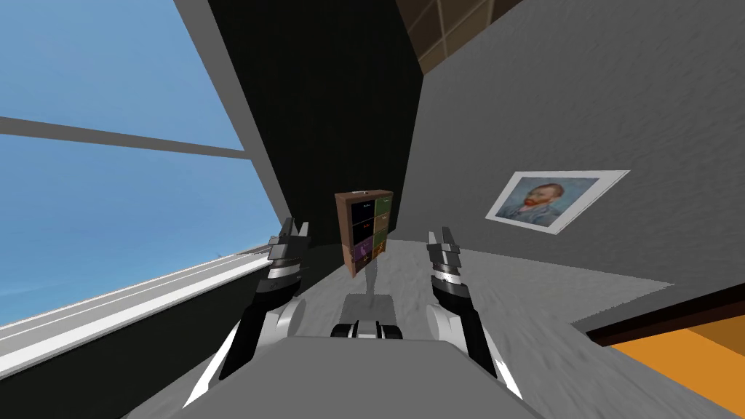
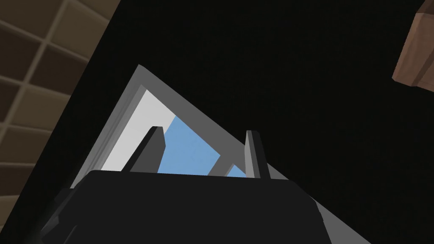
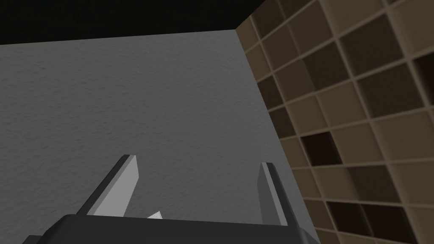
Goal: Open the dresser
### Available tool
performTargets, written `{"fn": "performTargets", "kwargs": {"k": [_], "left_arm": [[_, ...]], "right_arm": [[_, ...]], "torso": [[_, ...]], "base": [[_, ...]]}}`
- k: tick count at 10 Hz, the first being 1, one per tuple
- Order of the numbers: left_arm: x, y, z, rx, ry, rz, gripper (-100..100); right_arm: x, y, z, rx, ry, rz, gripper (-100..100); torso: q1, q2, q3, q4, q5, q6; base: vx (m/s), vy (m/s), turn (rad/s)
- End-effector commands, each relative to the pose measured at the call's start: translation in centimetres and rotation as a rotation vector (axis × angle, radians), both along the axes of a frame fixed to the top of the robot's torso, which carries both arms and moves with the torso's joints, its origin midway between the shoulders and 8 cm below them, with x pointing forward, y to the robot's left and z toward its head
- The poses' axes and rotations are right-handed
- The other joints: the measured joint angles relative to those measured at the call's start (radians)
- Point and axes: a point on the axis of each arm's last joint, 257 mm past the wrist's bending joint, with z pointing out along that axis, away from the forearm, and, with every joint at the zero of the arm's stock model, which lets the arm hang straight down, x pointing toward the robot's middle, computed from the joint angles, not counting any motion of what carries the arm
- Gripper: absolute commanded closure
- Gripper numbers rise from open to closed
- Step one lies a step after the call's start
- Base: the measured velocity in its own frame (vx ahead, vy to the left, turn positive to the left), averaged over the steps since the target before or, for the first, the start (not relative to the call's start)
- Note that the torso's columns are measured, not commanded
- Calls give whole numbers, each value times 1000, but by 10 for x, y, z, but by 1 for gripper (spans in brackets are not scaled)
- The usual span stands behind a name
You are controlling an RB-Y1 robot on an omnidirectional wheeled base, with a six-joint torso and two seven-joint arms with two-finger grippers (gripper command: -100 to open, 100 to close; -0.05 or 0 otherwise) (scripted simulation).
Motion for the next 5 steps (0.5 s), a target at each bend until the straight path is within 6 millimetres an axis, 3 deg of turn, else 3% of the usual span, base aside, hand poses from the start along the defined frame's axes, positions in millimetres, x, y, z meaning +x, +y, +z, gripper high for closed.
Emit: {"fn": "performTargets", "kwargs": {"k": [1, 2, 5], "left_arm": [[0, 0, 0, 0, 0, 0, 0], [0, 0, 0, 0, 1, 0, 0], [0, 0, 0, 0, 1, 0, 0]], "right_arm": [[1, 5, -2, -15, 5, 37, -100], [1, 8, -5, -17, 9, 67, -100], [3, 18, -16, 31, 21, 186, -100]], "torso": [[0, 74, -148, 74, 0, 0], [0, 107, -217, 107, 0, 0], [0, 119, -242, 120, 0, 0]], "base": [[18, 6, 30], [31, 9, 73], [54, 4, 94]]}}
